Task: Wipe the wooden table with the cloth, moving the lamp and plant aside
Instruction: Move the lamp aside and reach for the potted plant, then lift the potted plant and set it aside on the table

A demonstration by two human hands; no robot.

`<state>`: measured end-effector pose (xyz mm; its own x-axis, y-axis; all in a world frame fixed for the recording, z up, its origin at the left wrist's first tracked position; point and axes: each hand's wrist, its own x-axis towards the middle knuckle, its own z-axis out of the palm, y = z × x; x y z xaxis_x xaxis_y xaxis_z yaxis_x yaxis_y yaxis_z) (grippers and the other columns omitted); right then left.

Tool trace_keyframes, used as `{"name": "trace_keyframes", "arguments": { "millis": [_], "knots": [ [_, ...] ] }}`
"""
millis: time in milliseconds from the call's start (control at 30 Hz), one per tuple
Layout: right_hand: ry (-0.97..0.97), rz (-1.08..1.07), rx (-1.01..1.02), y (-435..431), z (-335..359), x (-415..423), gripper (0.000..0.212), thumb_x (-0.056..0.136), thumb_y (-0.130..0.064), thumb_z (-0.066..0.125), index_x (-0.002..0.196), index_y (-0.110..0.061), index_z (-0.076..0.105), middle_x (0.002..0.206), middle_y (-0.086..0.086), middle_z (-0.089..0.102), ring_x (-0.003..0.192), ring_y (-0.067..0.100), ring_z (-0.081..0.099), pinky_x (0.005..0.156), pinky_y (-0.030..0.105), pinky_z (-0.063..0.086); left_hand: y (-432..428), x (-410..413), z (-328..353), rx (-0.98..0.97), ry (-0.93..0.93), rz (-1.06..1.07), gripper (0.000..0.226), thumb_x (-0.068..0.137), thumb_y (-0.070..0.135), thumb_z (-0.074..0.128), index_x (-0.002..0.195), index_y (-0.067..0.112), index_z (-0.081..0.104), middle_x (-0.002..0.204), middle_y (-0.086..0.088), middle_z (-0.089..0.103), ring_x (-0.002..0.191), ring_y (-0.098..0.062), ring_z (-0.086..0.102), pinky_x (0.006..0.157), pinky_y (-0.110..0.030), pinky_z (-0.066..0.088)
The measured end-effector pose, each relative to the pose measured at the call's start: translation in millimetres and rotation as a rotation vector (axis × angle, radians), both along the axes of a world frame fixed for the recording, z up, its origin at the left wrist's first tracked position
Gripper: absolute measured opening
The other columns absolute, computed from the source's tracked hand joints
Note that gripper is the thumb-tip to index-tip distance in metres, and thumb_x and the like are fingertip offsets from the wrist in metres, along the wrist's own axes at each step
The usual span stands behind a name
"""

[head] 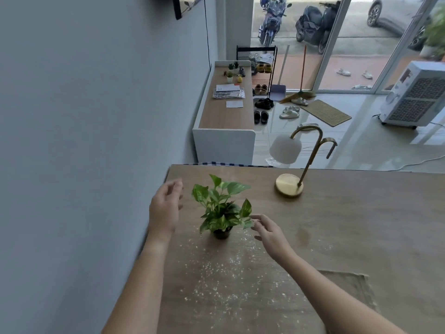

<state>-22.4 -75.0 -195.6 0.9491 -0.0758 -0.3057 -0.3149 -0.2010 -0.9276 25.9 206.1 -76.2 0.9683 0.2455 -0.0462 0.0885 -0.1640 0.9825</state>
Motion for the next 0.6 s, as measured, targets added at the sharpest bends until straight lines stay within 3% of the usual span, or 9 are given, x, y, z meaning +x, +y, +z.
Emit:
{"name": "trace_keyframes", "arguments": {
  "millis": [133,233,433,600],
  "knots": [
    [0.024,-0.054,0.146,38.9,-10.3,-3.7,0.023,0.113,-0.024,0.048,0.126,-0.036,0.063,0.132,-0.010,0.066,0.122,0.010,0.063,0.101,0.036,0.054,6.5,-17.1,-57.4,-0.114,0.220,-0.104,0.042,0.112,0.053,0.040,0.133,0.026,0.064,0.132,0.005,0.066,0.124,-0.025,0.064,0.094,-0.038,0.057],
    [0.040,-0.144,0.235,58.8,-16.3,-5.2,0.021,0.113,-0.022,0.047,0.129,-0.029,0.059,0.136,-0.005,0.063,0.127,0.016,0.061,0.104,0.040,0.052,-1.4,-23.3,-85.7,-0.177,0.342,-0.211,0.060,0.110,0.061,0.030,0.145,0.021,0.059,0.142,0.002,0.062,0.128,-0.025,0.062,0.104,-0.045,0.056],
    [0.045,-0.256,0.359,80.4,-22.8,-7.7,0.022,0.114,-0.019,0.043,0.120,-0.030,0.061,0.132,-0.007,0.066,0.128,0.020,0.062,0.103,0.043,0.052,-17.4,-23.4,-108.5,-0.288,0.463,-0.315,0.056,0.105,0.070,0.026,0.135,0.034,0.058,0.140,0.005,0.061,0.124,-0.013,0.060,0.122,-0.054,0.041],
    [0.055,-0.302,0.409,84.3,-21.1,-9.5,0.019,0.114,-0.020,0.044,0.119,-0.030,0.060,0.131,-0.007,0.065,0.131,0.022,0.059,0.102,0.041,0.051,-19.9,-25.9,-117.5,-0.282,0.433,-0.325,0.061,0.096,0.081,0.027,0.128,0.044,0.063,0.136,0.012,0.066,0.134,-0.016,0.060,0.124,-0.055,0.038]
  ]
}}
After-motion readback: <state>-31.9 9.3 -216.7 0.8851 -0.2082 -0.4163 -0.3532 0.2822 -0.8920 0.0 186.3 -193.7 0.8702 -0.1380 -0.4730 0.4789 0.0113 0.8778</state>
